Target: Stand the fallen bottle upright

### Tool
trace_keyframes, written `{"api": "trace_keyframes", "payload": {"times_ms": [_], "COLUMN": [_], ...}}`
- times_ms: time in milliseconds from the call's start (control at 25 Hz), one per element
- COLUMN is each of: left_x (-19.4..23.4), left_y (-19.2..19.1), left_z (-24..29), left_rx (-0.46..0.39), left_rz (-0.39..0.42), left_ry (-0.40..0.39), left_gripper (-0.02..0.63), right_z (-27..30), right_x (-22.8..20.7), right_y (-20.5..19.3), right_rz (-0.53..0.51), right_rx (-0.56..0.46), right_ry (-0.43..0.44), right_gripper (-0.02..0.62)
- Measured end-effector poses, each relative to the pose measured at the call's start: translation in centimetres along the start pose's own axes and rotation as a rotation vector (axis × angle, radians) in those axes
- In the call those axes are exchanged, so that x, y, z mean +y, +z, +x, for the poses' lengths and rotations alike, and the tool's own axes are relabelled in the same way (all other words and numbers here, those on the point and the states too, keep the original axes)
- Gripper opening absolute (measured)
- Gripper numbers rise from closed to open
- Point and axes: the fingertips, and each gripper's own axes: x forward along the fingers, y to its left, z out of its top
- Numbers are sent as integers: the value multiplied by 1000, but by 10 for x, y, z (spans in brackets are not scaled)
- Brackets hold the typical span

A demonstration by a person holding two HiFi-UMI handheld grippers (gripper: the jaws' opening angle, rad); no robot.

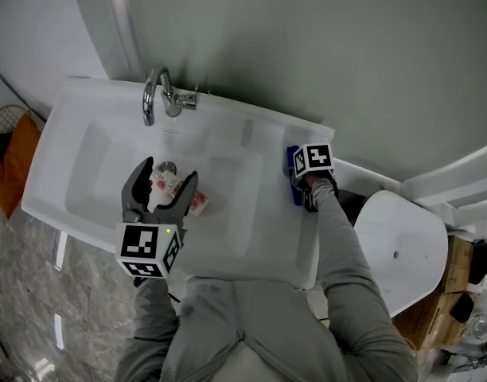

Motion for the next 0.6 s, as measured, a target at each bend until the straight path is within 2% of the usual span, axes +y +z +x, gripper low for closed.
{"api": "trace_keyframes", "payload": {"times_ms": [360,600], "left_x": [0,-4], "left_y": [3,5], "left_z": [-12,-15], "left_rx": [-5,-9], "left_rz": [4,7], "left_ry": [26,29], "left_gripper": [420,420], "right_z": [-10,-33], "right_x": [6,9], "right_y": [-4,3], "right_rz": [-37,17], "right_rx": [-61,-180], "right_ry": [13,54], "right_gripper": [278,276]}}
